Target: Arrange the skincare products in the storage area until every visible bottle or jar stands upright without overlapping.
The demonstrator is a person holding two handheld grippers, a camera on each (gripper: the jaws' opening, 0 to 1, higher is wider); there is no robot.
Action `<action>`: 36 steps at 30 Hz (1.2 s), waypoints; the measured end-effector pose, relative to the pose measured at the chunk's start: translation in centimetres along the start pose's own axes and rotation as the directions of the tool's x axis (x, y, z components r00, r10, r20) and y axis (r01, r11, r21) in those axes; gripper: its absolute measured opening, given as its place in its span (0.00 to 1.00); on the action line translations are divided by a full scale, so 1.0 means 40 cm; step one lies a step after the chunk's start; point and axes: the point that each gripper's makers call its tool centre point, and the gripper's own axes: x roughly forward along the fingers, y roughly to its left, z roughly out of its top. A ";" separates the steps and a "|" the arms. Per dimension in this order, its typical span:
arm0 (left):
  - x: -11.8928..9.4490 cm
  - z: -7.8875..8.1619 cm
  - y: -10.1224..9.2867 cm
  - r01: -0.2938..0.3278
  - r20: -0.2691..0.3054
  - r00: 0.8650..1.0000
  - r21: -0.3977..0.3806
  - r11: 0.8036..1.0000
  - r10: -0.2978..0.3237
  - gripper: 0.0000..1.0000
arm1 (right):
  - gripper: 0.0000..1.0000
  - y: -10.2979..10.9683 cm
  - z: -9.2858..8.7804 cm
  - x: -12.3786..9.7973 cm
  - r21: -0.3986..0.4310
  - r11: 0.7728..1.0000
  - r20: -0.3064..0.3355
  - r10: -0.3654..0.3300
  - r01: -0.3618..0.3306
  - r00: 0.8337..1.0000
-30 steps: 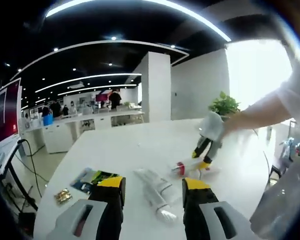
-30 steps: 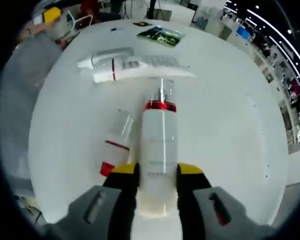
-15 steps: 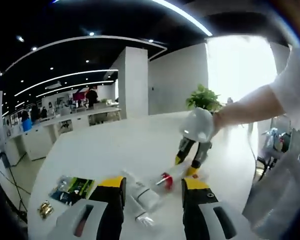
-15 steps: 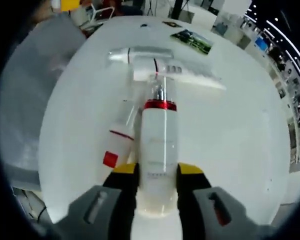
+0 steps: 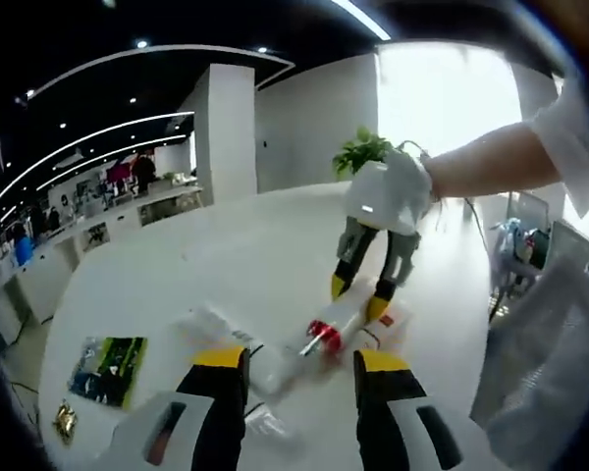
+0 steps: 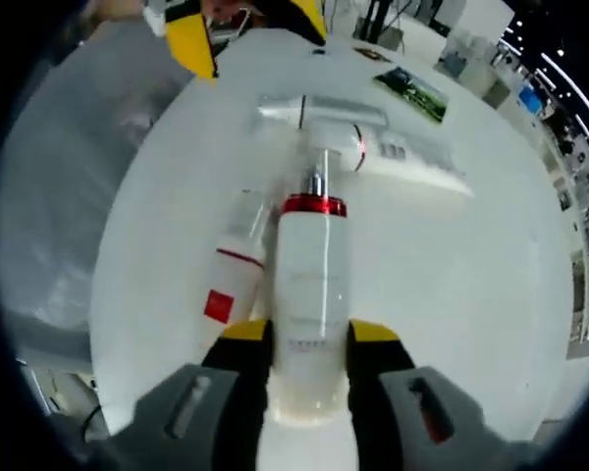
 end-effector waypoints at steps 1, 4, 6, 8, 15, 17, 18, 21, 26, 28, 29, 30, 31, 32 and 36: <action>0.006 -0.006 -0.002 0.011 -0.011 1.000 0.011 1.000 -0.011 0.44 | 0.30 0.005 0.002 0.000 -0.009 1.000 -0.002 0.005 -0.005 1.000; 0.022 -0.018 -0.008 0.036 -0.035 0.999 0.034 0.999 -0.035 0.43 | 0.30 0.018 0.006 0.001 -0.024 1.000 -0.008 0.019 -0.020 1.000; 0.034 -0.030 -0.014 0.059 -0.054 0.997 0.050 0.997 -0.056 0.43 | 0.30 0.025 0.010 0.002 -0.039 0.999 -0.016 0.027 -0.027 1.000; 0.048 -0.046 -0.020 0.083 -0.083 0.993 0.058 0.995 -0.078 0.42 | 0.30 0.033 0.013 0.003 -0.052 0.998 -0.022 0.035 -0.036 0.999; 0.089 -0.097 -0.065 0.196 -0.178 0.968 0.093 0.976 -0.177 0.40 | 0.30 0.061 0.027 0.007 -0.109 0.992 -0.047 0.063 -0.068 0.997; 0.096 -0.114 -0.075 0.221 -0.205 0.959 0.105 0.970 -0.196 0.38 | 0.30 0.062 0.028 0.008 -0.113 0.991 -0.054 0.067 -0.073 0.996; 0.099 -0.120 -0.075 0.223 -0.212 0.957 0.109 0.969 -0.197 0.37 | 0.30 0.063 0.028 0.008 -0.114 0.991 -0.055 0.069 -0.075 0.996; 0.107 -0.131 -0.073 0.232 -0.224 0.954 0.117 0.966 -0.202 0.37 | 0.30 0.064 0.029 0.008 -0.115 0.990 -0.059 0.071 -0.077 0.996; 0.122 -0.147 -0.071 0.246 -0.241 0.947 0.121 0.962 -0.212 0.34 | 0.30 0.065 0.028 0.009 -0.109 0.991 -0.062 0.075 -0.081 0.995; 0.127 -0.159 -0.076 0.259 -0.256 0.941 0.118 0.959 -0.223 0.32 | 0.30 0.067 0.029 0.010 -0.103 0.991 -0.062 0.079 -0.085 0.995; 0.129 -0.163 -0.079 0.260 -0.258 0.940 0.118 0.958 -0.223 0.31 | 0.30 0.067 0.029 0.010 -0.102 0.991 -0.063 0.081 -0.087 0.995; 0.130 -0.166 -0.083 0.261 -0.260 0.940 0.126 0.957 -0.222 0.31 | 0.30 0.068 0.030 0.011 -0.105 0.990 -0.064 0.082 -0.089 0.995; 0.131 -0.170 -0.085 0.264 -0.263 0.939 0.130 0.956 -0.223 0.31 | 0.30 0.069 0.031 0.011 -0.108 0.990 -0.067 0.084 -0.091 0.994; 0.132 -0.172 -0.085 0.265 -0.264 0.938 0.133 0.955 -0.224 0.32 | 0.30 0.069 0.031 0.011 -0.109 0.990 -0.067 0.085 -0.092 0.994; 0.138 -0.171 -0.090 0.268 -0.217 0.945 0.091 0.959 -0.244 0.32 | 0.30 0.070 0.032 0.012 -0.104 0.989 -0.075 0.096 -0.103 0.993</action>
